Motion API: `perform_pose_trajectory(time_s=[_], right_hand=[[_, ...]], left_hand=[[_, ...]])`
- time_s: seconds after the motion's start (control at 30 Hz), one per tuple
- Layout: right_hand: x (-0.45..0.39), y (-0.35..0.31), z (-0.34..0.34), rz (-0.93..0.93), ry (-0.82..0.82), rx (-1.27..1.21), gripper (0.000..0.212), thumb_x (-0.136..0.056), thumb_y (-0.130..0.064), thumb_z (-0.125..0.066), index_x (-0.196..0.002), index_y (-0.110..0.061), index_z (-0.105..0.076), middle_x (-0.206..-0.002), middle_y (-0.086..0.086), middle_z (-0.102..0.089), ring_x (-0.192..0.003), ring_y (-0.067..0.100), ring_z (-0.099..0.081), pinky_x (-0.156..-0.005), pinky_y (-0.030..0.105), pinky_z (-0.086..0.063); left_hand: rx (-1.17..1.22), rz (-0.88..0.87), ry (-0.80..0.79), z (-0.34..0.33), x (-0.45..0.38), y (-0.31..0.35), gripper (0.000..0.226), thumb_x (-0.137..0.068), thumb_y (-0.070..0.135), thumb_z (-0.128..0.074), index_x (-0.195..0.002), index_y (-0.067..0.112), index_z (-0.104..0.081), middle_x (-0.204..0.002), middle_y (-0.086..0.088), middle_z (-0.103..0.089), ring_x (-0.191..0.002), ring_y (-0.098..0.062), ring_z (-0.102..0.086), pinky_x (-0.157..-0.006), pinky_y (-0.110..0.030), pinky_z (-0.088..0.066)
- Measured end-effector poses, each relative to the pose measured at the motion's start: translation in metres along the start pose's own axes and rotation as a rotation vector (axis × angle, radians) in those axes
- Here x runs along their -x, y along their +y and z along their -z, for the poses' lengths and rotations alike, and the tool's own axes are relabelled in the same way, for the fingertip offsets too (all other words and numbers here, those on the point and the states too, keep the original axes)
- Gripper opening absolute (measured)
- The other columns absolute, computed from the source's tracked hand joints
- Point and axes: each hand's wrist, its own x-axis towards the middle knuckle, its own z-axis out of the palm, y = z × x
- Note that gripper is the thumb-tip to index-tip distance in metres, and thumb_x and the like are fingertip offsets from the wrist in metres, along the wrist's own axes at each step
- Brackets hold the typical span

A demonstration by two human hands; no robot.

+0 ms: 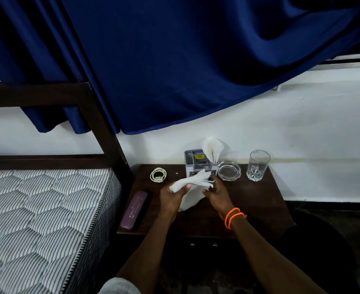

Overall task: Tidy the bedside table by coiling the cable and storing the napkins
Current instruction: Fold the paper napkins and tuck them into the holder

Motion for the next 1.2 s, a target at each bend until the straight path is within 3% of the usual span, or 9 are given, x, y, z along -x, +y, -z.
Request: perform_pose_trajectory(time_s=[0.17,0.27,0.4,0.53,0.7,0.87,1.03,1.13,1.2], right_hand=[[0.0,0.001,0.007,-0.062,0.028,-0.032,0.042,-0.091,-0.003,-0.067,-0.132,-0.009,-0.058,-0.125,0.006,-0.067,-0.109,0.021,-0.064,-0.092,0.034,-0.053],[-0.002,0.006,0.008,-0.129,0.019,0.093,0.022,-0.094,-0.014,-0.067,-0.112,-0.002,-0.069,-0.112,0.017,-0.073,-0.098,0.027,-0.069,-0.086,0.04,-0.055],[-0.005,0.019,0.007,-0.275,-0.034,0.266,0.022,-0.091,-0.009,-0.069,-0.103,0.009,-0.072,-0.1,0.026,-0.073,-0.085,0.023,-0.063,-0.087,0.045,-0.054],[-0.002,0.019,0.005,-0.35,-0.044,0.293,0.016,-0.088,-0.01,-0.071,-0.1,0.001,-0.071,-0.1,0.018,-0.073,-0.091,0.029,-0.068,-0.086,0.039,-0.054],[0.008,0.011,0.001,-0.36,-0.301,0.157,0.026,-0.09,0.002,-0.065,-0.116,0.001,-0.067,-0.116,0.021,-0.071,-0.099,0.031,-0.068,-0.088,0.038,-0.054],[0.007,-0.004,0.002,-0.154,-0.1,0.161,0.021,-0.089,0.005,-0.062,-0.107,-0.002,-0.069,-0.107,0.019,-0.073,-0.09,0.024,-0.066,-0.079,0.033,-0.053],[0.008,-0.023,0.004,0.106,0.024,0.097,0.022,-0.091,0.001,-0.064,-0.11,-0.007,-0.069,-0.108,0.007,-0.073,-0.1,0.018,-0.067,-0.089,0.034,-0.053],[0.011,-0.021,0.003,0.133,0.04,0.091,0.033,-0.088,0.001,-0.066,-0.12,-0.007,-0.067,-0.113,0.004,-0.073,-0.105,0.016,-0.067,-0.089,0.027,-0.052],[0.014,-0.015,0.002,0.078,0.003,0.105,0.041,-0.084,0.006,-0.067,-0.123,-0.006,-0.065,-0.118,0.008,-0.072,-0.11,0.022,-0.066,-0.097,0.037,-0.052]], left_hand=[[0.227,0.203,-0.005,0.002,-0.003,0.001,0.036,-0.08,0.016,-0.085,-0.113,0.006,-0.073,-0.105,-0.009,-0.079,-0.098,-0.027,-0.076,-0.087,-0.047,-0.061],[0.183,0.348,-0.001,0.004,-0.005,-0.007,0.035,-0.083,0.016,-0.083,-0.112,0.002,-0.071,-0.109,-0.014,-0.077,-0.101,-0.033,-0.074,-0.092,-0.052,-0.059],[0.109,0.544,0.043,0.009,-0.006,-0.017,0.039,-0.088,0.018,-0.078,-0.118,-0.002,-0.066,-0.117,-0.02,-0.071,-0.107,-0.038,-0.069,-0.096,-0.055,-0.055],[0.076,0.629,-0.056,0.011,0.0,-0.019,0.039,-0.085,0.014,-0.08,-0.117,-0.004,-0.066,-0.115,-0.022,-0.072,-0.107,-0.039,-0.07,-0.098,-0.055,-0.054],[0.043,0.499,-0.106,0.013,0.004,-0.026,0.038,-0.077,-0.006,-0.081,-0.114,-0.008,-0.069,-0.115,-0.027,-0.071,-0.106,-0.043,-0.07,-0.096,-0.057,-0.055],[0.028,0.216,0.03,0.004,0.005,-0.008,0.035,-0.08,0.004,-0.083,-0.113,0.002,-0.072,-0.11,-0.015,-0.075,-0.1,-0.032,-0.072,-0.09,-0.044,-0.059],[0.156,-0.064,-0.059,-0.005,0.009,0.015,0.019,-0.086,0.001,-0.076,-0.1,0.014,-0.078,-0.098,-0.003,-0.08,-0.089,-0.013,-0.076,-0.074,-0.023,-0.059],[0.113,-0.122,-0.08,-0.005,0.01,0.017,0.023,-0.083,-0.001,-0.079,-0.103,0.011,-0.078,-0.098,-0.002,-0.08,-0.089,-0.011,-0.076,-0.074,-0.019,-0.057],[0.044,-0.088,-0.058,-0.002,0.011,0.011,0.034,-0.075,0.0,-0.086,-0.105,0.012,-0.077,-0.097,0.002,-0.08,-0.088,-0.009,-0.075,-0.076,-0.019,-0.057]])
